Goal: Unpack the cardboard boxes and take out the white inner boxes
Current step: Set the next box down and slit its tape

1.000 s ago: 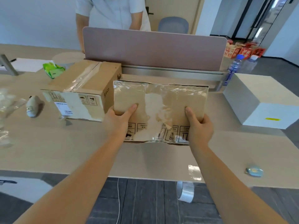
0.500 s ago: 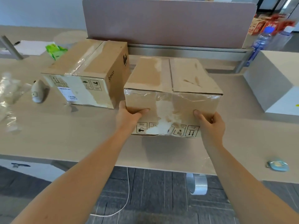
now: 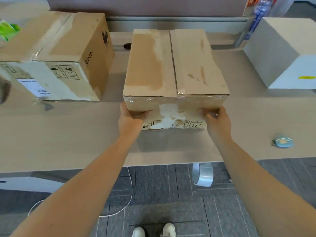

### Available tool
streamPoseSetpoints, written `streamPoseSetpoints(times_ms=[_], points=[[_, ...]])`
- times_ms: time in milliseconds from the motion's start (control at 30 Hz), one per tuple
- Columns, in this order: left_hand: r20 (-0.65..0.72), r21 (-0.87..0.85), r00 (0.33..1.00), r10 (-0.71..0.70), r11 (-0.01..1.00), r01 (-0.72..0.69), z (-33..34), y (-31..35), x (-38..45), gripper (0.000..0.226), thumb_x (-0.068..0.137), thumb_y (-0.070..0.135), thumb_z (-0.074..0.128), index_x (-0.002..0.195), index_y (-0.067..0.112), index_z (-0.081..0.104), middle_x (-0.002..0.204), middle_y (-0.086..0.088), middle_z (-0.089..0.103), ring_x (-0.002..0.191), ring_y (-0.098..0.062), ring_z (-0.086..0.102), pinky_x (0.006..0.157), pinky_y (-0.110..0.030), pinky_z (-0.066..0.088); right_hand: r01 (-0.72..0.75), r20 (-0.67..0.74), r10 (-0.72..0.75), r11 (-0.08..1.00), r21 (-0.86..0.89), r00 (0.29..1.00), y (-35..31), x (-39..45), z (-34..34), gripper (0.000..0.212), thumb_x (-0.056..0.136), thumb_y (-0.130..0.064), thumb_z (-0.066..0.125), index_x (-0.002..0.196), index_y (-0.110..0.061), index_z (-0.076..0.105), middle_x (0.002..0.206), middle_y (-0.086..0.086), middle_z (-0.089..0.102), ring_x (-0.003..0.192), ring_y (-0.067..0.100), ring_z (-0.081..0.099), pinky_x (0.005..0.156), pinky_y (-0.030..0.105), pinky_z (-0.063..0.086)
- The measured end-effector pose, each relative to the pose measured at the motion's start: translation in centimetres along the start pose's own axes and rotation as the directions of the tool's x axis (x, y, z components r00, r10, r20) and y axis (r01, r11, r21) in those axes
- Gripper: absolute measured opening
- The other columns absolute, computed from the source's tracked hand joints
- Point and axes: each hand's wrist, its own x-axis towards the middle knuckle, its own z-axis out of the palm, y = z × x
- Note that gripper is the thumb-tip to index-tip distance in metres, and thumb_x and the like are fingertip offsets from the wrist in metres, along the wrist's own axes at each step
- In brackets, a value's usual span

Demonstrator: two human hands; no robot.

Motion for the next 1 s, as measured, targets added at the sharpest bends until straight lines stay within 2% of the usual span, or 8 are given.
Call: streamPoseSetpoints(times_ms=[100, 300, 367, 433, 467, 567, 767, 1000], points=[[0.025, 0.172, 0.997, -0.067, 0.983, 0.062, -0.3, 0.5, -0.8, 0.052, 0.082, 0.023, 0.07, 0.123, 0.017, 0.039, 0.106, 0.005, 0.058, 0.095, -0.015, 0.053, 0.069, -0.017, 0.034, -0.027, 0.048, 0.031, 0.997, -0.073, 0.998, -0.3, -0.4, -0.4, 0.041, 0.091, -0.028, 0.056, 0.122, -0.004, 0.048, 0.107, 0.001, 0.054, 0.099, 0.016, 0.049, 0.063, 0.016, 0.028], [0.249, 0.626, 0.939, -0.235, 0.779, 0.029, -1.7, 0.6, -4.1, 0.067, 0.089, 0.029, 0.058, 0.139, 0.004, 0.021, 0.121, -0.013, 0.054, 0.109, -0.03, 0.055, 0.081, -0.032, 0.041, -0.015, 0.174, 0.078, 0.94, -0.341, 0.982, -0.9, -2.3, -2.8, 0.052, 0.096, -0.036, 0.042, 0.136, -0.003, 0.041, 0.139, 0.012, 0.046, 0.129, 0.026, 0.042, 0.096, 0.026, 0.032], [0.346, 0.761, 0.904, -0.251, 0.639, -0.114, -1.4, 0.8, -5.0, 0.042, 0.089, 0.036, 0.055, 0.118, 0.008, 0.045, 0.108, -0.01, 0.057, 0.102, -0.027, 0.057, 0.079, -0.034, 0.045, 0.023, 0.21, 0.075, 0.903, -0.43, 0.975, -1.0, -3.2, -4.1, 0.052, 0.097, -0.035, 0.041, 0.137, -0.003, 0.039, 0.142, 0.012, 0.043, 0.132, 0.025, 0.038, 0.104, 0.029, 0.029], [0.447, 0.838, 0.866, -0.224, 0.443, -0.318, -0.5, 1.7, -6.2, 0.03, 0.088, 0.043, 0.051, 0.084, 0.014, 0.049, 0.086, -0.003, 0.054, 0.09, -0.023, 0.058, 0.072, -0.031, 0.044, 0.036, 0.223, 0.086, 0.87, -0.491, 0.971, -0.8, -4.0, -5.6, 0.051, 0.097, -0.035, 0.042, 0.137, -0.004, 0.039, 0.143, 0.01, 0.042, 0.132, 0.025, 0.038, 0.106, 0.03, 0.028], [0.497, 0.833, 0.842, -0.209, 0.388, -0.395, 0.3, 2.4, -6.9, 0.032, 0.089, 0.045, 0.05, 0.086, 0.013, 0.051, 0.086, -0.003, 0.054, 0.09, -0.022, 0.058, 0.072, -0.031, 0.043, 0.029, 0.219, 0.1, 0.853, -0.521, 0.971, -0.6, -4.2, -6.6, 0.051, 0.097, -0.035, 0.042, 0.137, -0.005, 0.039, 0.143, 0.01, 0.042, 0.132, 0.025, 0.038, 0.106, 0.031, 0.028], [0.648, 0.736, 0.739, -0.186, 0.404, -0.544, 3.4, 3.9, -8.6, 0.048, 0.091, 0.041, 0.052, 0.125, 0.007, 0.048, 0.123, -0.009, 0.054, 0.114, -0.023, 0.051, 0.088, -0.033, 0.043, -0.008, 0.189, 0.15, 0.802, -0.597, 0.97, 0.4, -4.6, -9.7, 0.05, 0.096, -0.036, 0.043, 0.138, -0.008, 0.039, 0.143, 0.01, 0.041, 0.13, 0.026, 0.04, 0.104, 0.033, 0.032], [0.822, 0.557, 0.56, -0.104, 0.351, -0.753, 11.3, 4.8, -10.8, 0.043, 0.089, 0.042, 0.053, 0.119, 0.011, 0.05, 0.116, -0.005, 0.055, 0.105, -0.021, 0.051, 0.087, -0.031, 0.042, -0.1, 0.092, 0.225, 0.716, -0.691, 0.97, 3.8, -3.6, -16.3, 0.048, 0.096, -0.032, 0.044, 0.139, -0.011, 0.038, 0.141, 0.011, 0.044, 0.125, 0.027, 0.045, 0.101, 0.036, 0.038], [0.834, 0.551, 0.527, -0.164, 0.215, -0.806, 19.9, 3.5, -11.9, 0.055, 0.095, 0.04, 0.043, 0.137, 0.005, 0.037, 0.145, -0.01, 0.034, 0.134, -0.024, 0.031, 0.107, -0.036, 0.031, -0.068, 0.131, 0.241, 0.675, -0.735, 0.962, 9.3, 1.8, -21.0, 0.05, 0.096, -0.027, 0.044, 0.141, -0.009, 0.033, 0.142, 0.013, 0.037, 0.127, 0.029, 0.041, 0.103, 0.04, 0.038]])
